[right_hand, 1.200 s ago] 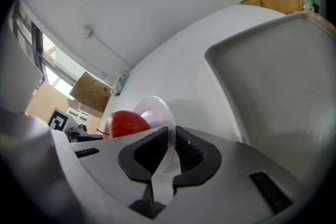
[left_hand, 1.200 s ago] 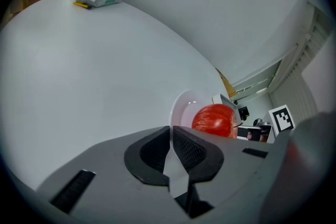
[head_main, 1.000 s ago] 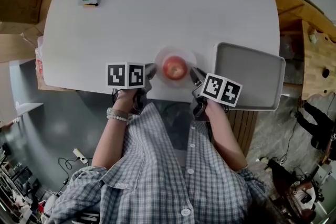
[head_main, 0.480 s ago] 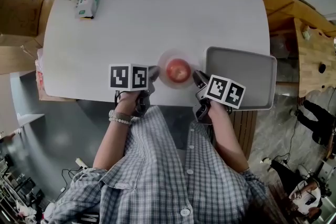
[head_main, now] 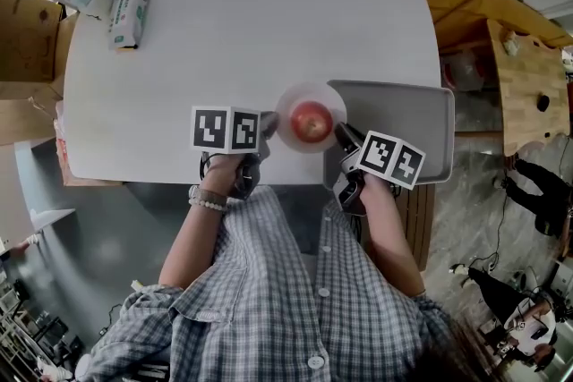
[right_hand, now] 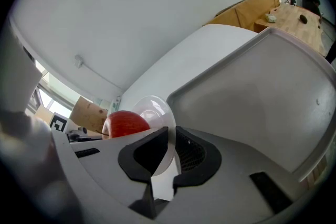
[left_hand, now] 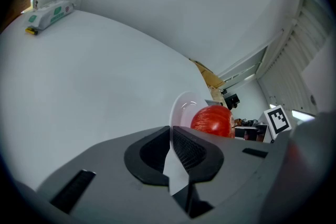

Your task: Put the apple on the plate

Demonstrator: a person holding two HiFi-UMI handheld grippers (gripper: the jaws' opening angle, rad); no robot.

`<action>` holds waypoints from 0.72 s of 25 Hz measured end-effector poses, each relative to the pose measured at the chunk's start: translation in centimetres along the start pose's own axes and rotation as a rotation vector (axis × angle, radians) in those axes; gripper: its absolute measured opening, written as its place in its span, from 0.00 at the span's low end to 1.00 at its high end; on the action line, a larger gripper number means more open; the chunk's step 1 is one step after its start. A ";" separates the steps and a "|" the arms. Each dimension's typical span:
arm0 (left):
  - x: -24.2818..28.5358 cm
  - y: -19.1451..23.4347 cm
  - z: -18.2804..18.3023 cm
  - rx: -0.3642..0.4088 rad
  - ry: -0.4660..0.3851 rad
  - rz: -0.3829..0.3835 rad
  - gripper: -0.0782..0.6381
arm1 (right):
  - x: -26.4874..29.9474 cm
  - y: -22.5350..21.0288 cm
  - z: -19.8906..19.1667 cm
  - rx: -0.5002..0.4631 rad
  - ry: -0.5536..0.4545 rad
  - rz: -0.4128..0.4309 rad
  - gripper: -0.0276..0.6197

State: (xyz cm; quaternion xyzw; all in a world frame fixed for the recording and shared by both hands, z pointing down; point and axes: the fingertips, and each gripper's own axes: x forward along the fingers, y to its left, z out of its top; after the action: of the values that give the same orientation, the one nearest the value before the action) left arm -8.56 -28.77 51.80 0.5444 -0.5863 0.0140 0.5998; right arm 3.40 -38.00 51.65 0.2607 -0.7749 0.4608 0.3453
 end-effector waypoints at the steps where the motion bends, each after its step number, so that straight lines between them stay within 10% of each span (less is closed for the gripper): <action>1: 0.6 -0.7 0.0 0.006 0.004 0.000 0.15 | -0.4 -0.8 0.4 0.005 -0.003 0.000 0.13; 18: 6.5 -6.6 -0.6 0.054 0.088 -0.017 0.15 | -3.7 -7.9 2.9 0.040 -0.004 -0.038 0.13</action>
State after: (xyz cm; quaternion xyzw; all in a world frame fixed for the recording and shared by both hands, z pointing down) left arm -1.77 -35.09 52.48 0.5643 -0.5540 0.0487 0.6102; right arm 10.58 -43.69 51.98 0.2830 -0.7612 0.4690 0.3470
